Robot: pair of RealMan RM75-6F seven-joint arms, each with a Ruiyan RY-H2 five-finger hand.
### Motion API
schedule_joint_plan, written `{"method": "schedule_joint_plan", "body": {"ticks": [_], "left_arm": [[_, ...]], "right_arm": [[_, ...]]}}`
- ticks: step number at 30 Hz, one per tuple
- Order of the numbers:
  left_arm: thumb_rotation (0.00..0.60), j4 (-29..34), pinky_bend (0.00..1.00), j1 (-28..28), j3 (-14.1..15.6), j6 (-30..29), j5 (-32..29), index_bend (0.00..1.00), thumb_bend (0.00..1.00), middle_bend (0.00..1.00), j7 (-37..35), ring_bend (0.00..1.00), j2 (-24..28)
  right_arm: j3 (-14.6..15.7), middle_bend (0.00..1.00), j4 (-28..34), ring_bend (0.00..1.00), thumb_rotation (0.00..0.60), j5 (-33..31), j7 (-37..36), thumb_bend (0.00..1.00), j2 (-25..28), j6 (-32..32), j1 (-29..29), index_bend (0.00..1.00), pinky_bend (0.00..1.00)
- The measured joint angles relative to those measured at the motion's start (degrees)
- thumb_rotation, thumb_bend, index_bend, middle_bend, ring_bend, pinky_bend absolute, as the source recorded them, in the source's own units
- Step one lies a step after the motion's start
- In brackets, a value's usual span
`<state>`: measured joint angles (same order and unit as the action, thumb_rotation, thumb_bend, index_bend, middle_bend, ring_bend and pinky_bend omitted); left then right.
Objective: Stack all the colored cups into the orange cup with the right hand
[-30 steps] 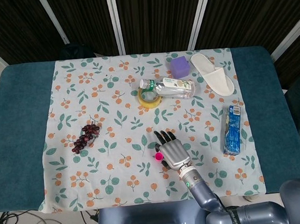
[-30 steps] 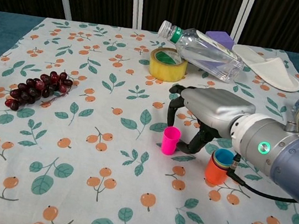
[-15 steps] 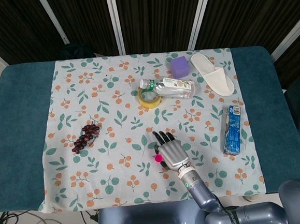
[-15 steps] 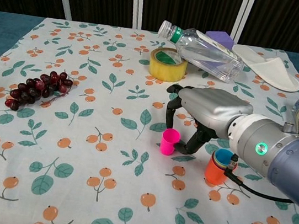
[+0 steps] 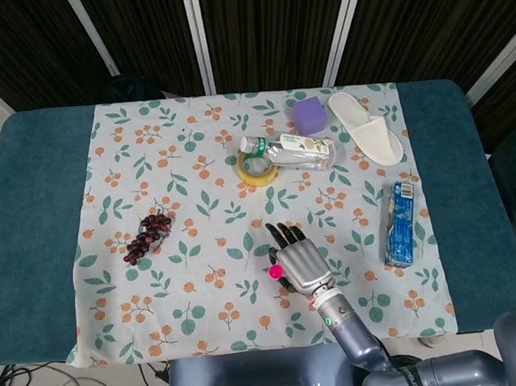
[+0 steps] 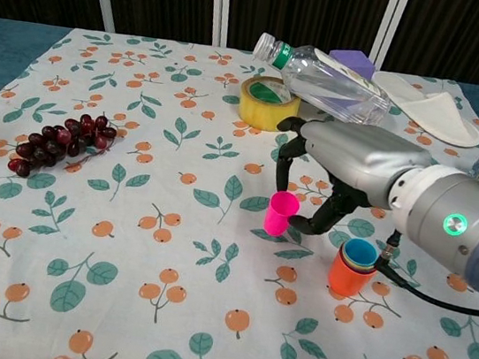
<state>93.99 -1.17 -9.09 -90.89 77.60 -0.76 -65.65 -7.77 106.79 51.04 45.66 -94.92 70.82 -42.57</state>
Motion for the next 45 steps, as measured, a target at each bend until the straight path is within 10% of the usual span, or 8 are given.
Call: {"method": "schedule_joint_plan", "body": {"ticks": [18,41,45], "left_arm": [[0.6,0.1,0.0,-0.2,0.4,0.1,0.5,0.15,0.76,0.01,1.4,0.0,-0.4],[0.6,0.1,0.0,-0.3,0.4,0.1,0.5,0.15,0.76,0.01,1.4,0.0,-0.5],[0.6,0.1,0.0,-0.3,0.3,0.0,0.5,0.15,0.76,0.01,1.3,0.0,-0.4]], "right_arm": [[7.9,0.0,13.9,0.03,0.6,8.3,-2.1,0.39,14.7,7.1,8.5,0.5,0.14],[8.2,0.0,9.9,0.03,0.6,10.0,-4.5,0.39,12.2,4.5,11.1,0.5,0.14],[8.1,0.0,9.0,0.03,0.6,9.3,-4.2,0.39,11.5,3.6,11.0,0.27,0.14]]}}
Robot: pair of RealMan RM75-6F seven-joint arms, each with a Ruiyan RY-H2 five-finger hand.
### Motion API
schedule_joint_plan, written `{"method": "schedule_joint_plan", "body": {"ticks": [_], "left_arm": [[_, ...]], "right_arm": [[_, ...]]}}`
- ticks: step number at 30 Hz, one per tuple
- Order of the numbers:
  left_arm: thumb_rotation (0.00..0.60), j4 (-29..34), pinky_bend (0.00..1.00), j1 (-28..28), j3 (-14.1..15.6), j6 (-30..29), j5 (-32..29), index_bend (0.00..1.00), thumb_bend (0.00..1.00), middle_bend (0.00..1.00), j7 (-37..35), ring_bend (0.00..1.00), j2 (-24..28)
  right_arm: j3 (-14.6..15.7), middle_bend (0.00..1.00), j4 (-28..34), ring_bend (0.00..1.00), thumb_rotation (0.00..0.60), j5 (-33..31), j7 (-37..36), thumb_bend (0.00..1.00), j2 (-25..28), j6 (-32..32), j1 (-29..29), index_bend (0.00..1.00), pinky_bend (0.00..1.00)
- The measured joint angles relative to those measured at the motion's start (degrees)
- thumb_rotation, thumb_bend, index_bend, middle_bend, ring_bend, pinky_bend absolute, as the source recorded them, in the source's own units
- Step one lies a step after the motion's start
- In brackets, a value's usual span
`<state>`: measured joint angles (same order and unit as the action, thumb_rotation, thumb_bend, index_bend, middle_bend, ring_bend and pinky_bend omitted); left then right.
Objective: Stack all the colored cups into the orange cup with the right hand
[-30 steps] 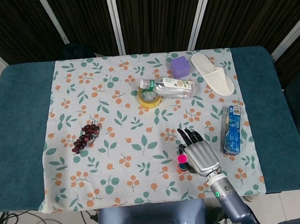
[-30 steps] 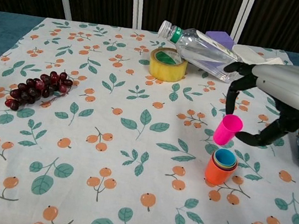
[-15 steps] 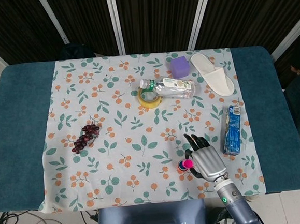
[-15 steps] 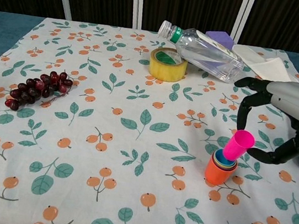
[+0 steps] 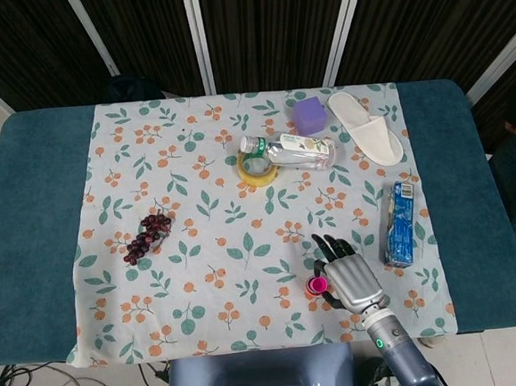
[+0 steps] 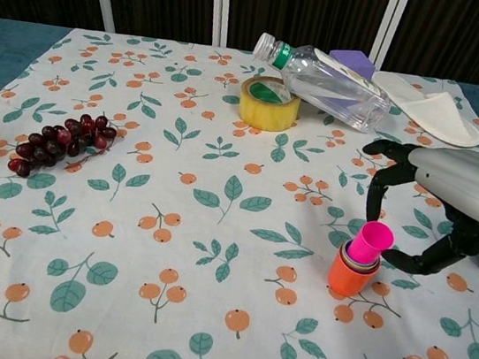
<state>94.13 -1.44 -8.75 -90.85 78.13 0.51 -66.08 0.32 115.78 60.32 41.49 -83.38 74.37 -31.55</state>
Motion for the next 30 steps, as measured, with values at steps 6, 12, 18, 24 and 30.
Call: {"method": "schedule_joint_plan", "body": {"ticks": [6,12,18,24,30], "left_arm": [[0.6,0.0,0.0,0.0,-0.1,0.0,-0.1,0.15,0.76,0.01,-0.1,0.0,0.0],[0.6,0.0,0.0,0.0,0.0,-0.1,0.0,0.15,0.76,0.01,-0.1,0.0,0.1],[0.6,0.1,0.0,0.1,0.0,-0.3,0.1,0.15,0.76,0.01,-0.1,0.0,0.1],[0.6,0.2,0.0,0.2,0.1,-0.5,0.4,0.15,0.76,0.01,0.2,0.0,0.0],[0.6,0.4,0.0,0.3,0.3,-0.9,0.7,0.15,0.76,0.01,0.6,0.0,-0.2]], "right_arm": [[0.4,0.0,0.2,0.0,0.6,-1.7,2.2,0.36,0.4,-1.0,-0.2,0.0,0.12],[0.7,0.0,2.2,0.0,0.6,-0.8,3.7,0.35,2.5,0.1,0.1,0.0,0.1],[1.8,0.0,2.1,0.0,0.6,8.2,-0.2,0.35,4.1,6.0,3.5,0.0,0.09],[4.8,0.0,-0.4,0.0,0.6,17.0,-8.8,0.35,8.0,15.6,10.5,0.0,0.07],[7.3,0.0,-7.8,0.0,0.6,22.5,-18.2,0.35,9.9,23.1,17.7,0.0,0.06]]}}
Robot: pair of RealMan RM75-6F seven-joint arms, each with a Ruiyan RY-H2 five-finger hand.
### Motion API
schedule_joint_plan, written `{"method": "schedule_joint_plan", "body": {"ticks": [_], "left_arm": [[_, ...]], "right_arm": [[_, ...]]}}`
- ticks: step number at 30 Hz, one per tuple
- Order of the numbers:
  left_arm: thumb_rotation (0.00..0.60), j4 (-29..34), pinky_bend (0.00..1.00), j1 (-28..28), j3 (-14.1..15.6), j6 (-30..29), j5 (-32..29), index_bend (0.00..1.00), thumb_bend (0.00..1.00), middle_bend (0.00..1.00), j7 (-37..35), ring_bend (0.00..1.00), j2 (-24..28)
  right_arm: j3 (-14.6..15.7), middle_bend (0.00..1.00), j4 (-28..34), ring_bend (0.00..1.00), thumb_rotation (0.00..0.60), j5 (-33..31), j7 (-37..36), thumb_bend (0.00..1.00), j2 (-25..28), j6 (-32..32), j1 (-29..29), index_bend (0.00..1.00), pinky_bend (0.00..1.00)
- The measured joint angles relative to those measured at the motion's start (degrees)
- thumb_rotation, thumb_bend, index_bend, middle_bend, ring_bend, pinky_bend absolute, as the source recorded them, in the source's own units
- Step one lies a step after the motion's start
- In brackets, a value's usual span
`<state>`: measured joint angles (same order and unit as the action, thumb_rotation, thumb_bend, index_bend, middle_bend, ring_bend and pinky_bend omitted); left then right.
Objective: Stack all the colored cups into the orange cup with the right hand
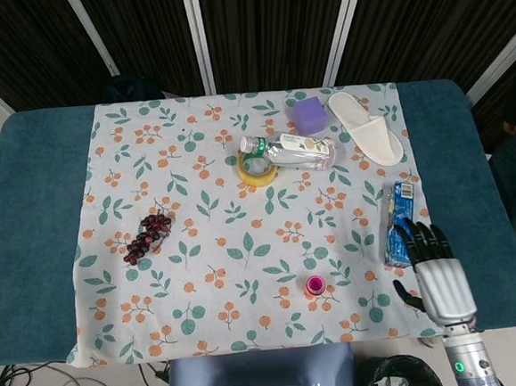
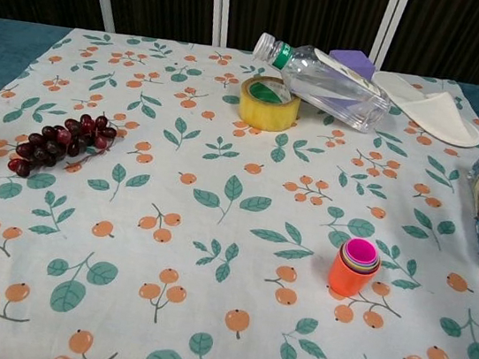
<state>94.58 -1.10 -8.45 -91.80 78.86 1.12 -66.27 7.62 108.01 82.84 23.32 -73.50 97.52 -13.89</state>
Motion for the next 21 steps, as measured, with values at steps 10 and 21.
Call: {"method": "schedule_joint_plan", "body": {"ticks": [10,21], "left_arm": [[0.6,0.1,0.0,0.1,0.4,-0.1,0.6,0.15,0.76,0.01,0.2,0.0,0.0],[0.6,-0.6,0.0,0.0,0.2,0.1,0.5,0.15,0.76,0.01,-0.7,0.0,0.1]], "right_arm": [[0.5,0.0,-6.7,0.0,0.6,7.6,-2.2,0.35,1.4,7.6,7.5,0.0,0.06],[0.1,0.0,-3.5,0.0,0.6,6.4,-4.0,0.35,5.3,0.3,7.9,0.0,0.06]]}}
